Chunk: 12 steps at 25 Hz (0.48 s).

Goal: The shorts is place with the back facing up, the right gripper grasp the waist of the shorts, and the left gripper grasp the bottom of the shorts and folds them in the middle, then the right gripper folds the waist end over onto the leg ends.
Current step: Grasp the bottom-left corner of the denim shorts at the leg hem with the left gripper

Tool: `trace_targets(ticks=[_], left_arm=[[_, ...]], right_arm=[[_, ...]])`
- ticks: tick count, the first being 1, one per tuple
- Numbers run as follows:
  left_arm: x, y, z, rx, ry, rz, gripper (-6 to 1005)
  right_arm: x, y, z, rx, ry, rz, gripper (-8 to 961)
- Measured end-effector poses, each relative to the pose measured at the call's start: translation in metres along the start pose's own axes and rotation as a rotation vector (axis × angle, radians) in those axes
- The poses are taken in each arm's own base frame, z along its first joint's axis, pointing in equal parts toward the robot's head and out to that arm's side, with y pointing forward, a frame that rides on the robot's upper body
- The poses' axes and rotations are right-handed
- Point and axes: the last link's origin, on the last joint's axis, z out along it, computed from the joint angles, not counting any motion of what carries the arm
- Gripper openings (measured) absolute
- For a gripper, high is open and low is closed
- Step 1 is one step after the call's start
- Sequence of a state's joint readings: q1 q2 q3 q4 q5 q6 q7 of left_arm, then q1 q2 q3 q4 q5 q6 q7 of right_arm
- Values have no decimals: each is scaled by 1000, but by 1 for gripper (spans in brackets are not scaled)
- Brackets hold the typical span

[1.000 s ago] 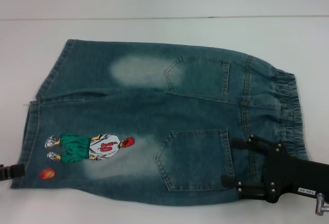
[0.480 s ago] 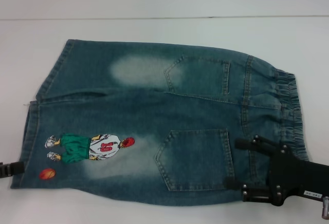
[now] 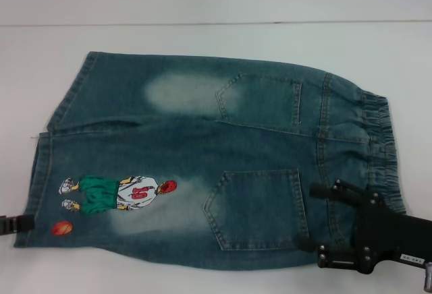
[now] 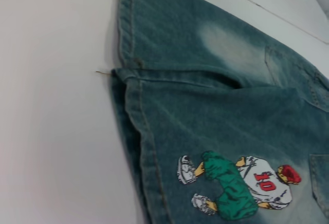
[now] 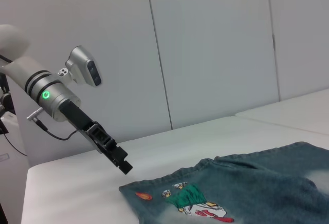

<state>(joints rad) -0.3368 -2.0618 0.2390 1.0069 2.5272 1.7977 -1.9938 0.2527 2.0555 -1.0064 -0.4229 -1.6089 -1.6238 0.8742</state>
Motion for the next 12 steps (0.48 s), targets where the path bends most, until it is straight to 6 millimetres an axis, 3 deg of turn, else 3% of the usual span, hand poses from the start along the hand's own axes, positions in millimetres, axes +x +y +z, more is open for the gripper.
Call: trace_targets(ticks=[12], left_arm=[[0,1,5,4,-22,5,921]], right_arm=[[-3,0,-3,4,-21,-8,944]])
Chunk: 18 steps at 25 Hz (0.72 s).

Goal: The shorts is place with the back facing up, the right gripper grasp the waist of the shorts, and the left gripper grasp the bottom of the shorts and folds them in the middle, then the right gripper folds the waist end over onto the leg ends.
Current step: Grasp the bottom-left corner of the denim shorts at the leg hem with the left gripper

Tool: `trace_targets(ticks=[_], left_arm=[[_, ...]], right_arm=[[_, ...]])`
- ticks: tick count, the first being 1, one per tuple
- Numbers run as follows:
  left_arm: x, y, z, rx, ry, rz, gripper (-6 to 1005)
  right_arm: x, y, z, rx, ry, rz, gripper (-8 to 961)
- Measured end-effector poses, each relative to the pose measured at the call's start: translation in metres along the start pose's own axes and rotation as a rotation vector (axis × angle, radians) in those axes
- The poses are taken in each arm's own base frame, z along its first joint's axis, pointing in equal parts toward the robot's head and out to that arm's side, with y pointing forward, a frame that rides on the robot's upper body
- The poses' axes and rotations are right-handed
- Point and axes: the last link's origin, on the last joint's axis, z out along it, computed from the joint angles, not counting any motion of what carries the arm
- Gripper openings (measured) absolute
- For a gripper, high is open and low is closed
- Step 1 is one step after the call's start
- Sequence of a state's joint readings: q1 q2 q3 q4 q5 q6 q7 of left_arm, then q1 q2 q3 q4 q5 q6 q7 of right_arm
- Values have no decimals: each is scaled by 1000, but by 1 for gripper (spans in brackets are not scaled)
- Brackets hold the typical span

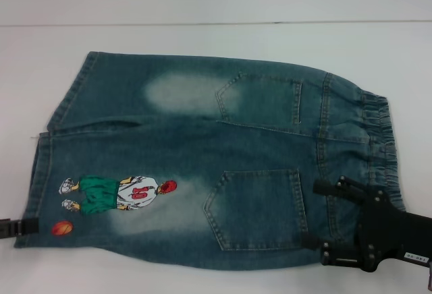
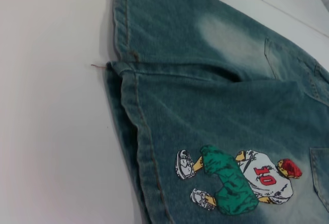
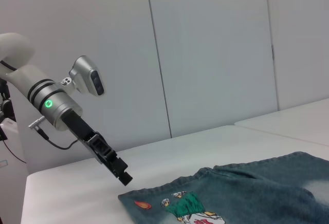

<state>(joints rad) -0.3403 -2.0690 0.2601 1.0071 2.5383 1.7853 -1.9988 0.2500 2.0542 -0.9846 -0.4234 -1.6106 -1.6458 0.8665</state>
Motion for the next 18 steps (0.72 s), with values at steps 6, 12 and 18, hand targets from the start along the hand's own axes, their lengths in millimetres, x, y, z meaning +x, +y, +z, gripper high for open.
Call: trace_targets(ticks=[6,12,18], left_arm=[[1,-1,5,15,-10,7,920],[0,-5,8,39,-33,11,919],[0,1,14,17,-56,25,918]], right_arm=[[1,1,-1,5,3,4,944],[3,2,-2,11,5,8,944],[3,2,-2,10,5,8,944]])
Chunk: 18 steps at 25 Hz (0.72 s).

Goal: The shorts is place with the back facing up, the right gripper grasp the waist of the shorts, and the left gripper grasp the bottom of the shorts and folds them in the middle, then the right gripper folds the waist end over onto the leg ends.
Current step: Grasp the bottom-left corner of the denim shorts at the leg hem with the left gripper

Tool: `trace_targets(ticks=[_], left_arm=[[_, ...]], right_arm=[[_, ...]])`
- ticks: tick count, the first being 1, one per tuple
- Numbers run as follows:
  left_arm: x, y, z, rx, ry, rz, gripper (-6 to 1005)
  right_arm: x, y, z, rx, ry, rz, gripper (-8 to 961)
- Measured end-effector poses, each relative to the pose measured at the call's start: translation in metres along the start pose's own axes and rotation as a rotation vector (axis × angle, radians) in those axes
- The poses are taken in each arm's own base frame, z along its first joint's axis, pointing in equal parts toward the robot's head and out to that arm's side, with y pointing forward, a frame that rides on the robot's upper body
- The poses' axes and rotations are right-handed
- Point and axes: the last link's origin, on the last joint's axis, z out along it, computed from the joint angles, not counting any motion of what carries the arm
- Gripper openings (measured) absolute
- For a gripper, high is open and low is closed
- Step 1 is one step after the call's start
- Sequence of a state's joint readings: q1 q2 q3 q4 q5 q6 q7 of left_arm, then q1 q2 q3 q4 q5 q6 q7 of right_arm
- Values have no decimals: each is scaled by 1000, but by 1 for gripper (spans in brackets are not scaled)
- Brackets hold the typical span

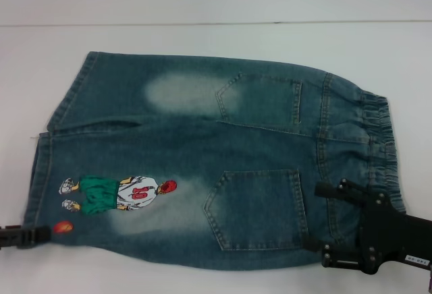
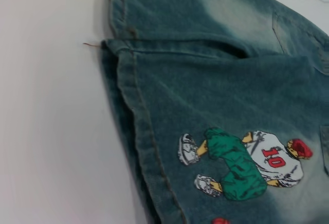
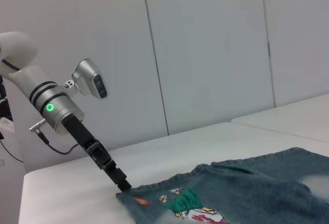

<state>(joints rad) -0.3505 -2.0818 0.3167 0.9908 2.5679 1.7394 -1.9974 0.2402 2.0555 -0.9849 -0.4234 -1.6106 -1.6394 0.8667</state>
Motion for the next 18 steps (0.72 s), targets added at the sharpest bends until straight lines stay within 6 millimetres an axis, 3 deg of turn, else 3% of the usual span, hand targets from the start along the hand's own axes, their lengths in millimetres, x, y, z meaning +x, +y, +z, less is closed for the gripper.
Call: trace_targets(ticks=[18], left_arm=[[8,12,6,-65,12,32,916]], right_arm=[[1,0,0,4,3,-1,943]])
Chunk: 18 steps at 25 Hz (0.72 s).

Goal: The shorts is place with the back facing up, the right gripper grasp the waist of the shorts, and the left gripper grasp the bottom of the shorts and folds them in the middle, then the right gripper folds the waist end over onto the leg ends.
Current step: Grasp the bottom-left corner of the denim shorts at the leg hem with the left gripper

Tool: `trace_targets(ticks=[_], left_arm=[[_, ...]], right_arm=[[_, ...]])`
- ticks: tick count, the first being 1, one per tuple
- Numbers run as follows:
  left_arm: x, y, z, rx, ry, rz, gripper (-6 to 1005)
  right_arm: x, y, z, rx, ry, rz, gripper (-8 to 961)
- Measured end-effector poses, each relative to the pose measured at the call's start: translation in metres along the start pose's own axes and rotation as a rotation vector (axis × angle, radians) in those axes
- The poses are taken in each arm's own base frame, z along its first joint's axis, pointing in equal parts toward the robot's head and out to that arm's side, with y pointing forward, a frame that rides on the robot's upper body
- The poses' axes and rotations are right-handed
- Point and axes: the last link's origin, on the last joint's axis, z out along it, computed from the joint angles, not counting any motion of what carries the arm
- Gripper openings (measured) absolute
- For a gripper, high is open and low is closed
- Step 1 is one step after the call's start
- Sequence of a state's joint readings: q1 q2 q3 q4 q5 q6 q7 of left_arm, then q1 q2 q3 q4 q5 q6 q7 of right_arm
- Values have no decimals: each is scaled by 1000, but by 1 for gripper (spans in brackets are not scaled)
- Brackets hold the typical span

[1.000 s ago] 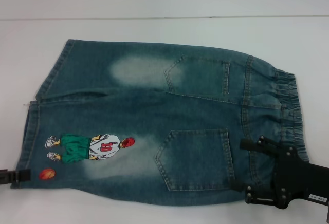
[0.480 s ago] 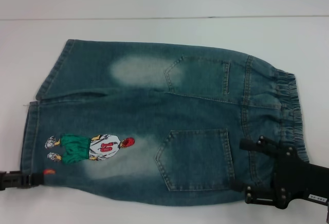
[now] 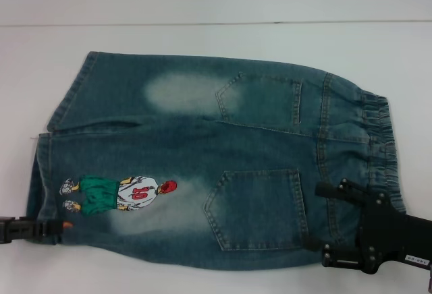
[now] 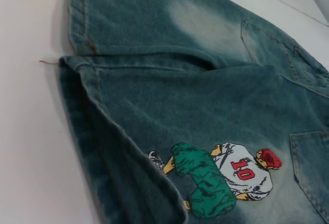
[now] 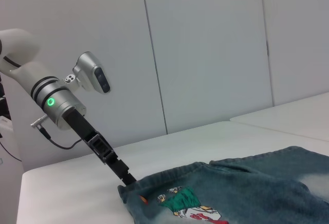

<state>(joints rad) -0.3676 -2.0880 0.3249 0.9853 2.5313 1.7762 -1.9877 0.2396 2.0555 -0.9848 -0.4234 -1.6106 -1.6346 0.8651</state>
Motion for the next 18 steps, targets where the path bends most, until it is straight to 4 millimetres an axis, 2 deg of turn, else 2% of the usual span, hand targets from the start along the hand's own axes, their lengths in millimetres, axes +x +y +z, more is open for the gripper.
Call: trace_targets(ticks=[12,18], left_arm=[[1,4,9,-32,-1,18,914],[9,-5,12,40,28,46,913]], right_arm=[[0,0,0,1,1,0,943],[1,-1,0,4,4,-6,943]])
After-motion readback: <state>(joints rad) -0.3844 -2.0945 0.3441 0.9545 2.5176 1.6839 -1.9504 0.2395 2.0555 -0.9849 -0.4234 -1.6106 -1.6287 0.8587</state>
